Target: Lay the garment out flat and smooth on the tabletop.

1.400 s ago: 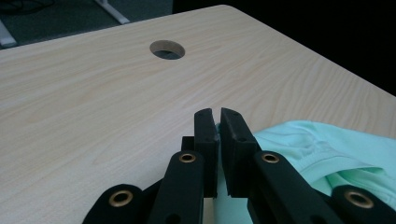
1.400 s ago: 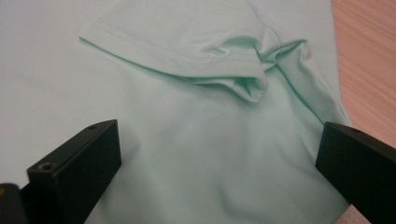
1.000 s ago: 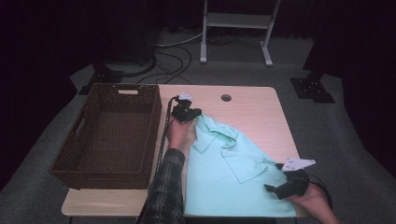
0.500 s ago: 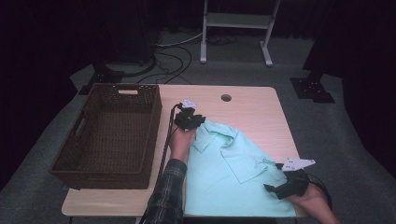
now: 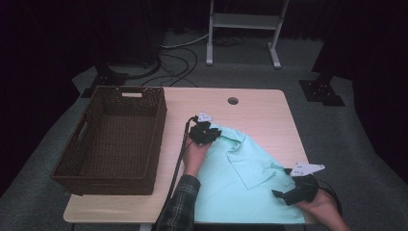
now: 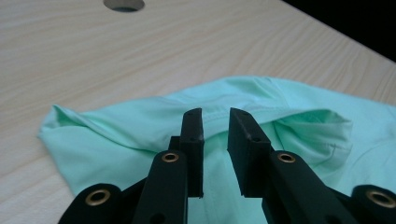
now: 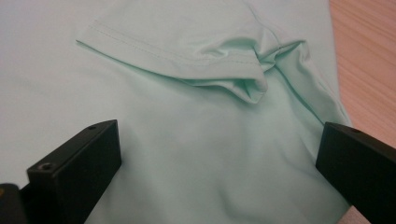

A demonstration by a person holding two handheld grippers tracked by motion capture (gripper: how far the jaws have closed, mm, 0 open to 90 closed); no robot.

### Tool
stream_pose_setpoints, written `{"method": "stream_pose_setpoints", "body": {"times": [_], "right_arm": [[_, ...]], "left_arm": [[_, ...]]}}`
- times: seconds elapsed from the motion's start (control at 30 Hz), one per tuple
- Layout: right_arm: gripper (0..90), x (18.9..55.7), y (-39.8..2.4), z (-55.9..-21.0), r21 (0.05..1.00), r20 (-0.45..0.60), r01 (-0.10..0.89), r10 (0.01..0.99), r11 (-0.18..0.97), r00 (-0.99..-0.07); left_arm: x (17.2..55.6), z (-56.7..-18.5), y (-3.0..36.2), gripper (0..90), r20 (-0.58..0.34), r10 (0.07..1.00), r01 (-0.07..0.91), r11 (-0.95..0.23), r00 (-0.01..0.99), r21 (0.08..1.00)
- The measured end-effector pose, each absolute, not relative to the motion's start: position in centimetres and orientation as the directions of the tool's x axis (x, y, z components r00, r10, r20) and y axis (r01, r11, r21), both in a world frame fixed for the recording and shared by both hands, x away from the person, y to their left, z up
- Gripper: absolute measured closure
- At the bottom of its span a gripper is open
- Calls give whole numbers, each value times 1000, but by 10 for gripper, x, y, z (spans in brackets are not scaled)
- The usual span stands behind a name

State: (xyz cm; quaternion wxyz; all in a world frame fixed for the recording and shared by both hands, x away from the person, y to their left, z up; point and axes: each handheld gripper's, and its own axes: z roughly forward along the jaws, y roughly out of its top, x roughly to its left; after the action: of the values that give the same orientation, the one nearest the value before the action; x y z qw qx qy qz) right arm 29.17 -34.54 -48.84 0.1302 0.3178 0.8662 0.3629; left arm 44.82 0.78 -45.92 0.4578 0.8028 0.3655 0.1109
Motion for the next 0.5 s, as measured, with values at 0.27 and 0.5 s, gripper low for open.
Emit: {"method": "stream_pose_setpoints", "body": {"times": [0.27,0.5], "right_arm": [[0,292,-345,-488,711,5,456,645,535,-764],[0,292,-345,-488,711,5,456,645,535,-764]], "left_arm": [[446,-472,-8,759,-137,683,500,-368,717,784],[457,-477,-14,754,-115,691,508,-397,714,765]]}}
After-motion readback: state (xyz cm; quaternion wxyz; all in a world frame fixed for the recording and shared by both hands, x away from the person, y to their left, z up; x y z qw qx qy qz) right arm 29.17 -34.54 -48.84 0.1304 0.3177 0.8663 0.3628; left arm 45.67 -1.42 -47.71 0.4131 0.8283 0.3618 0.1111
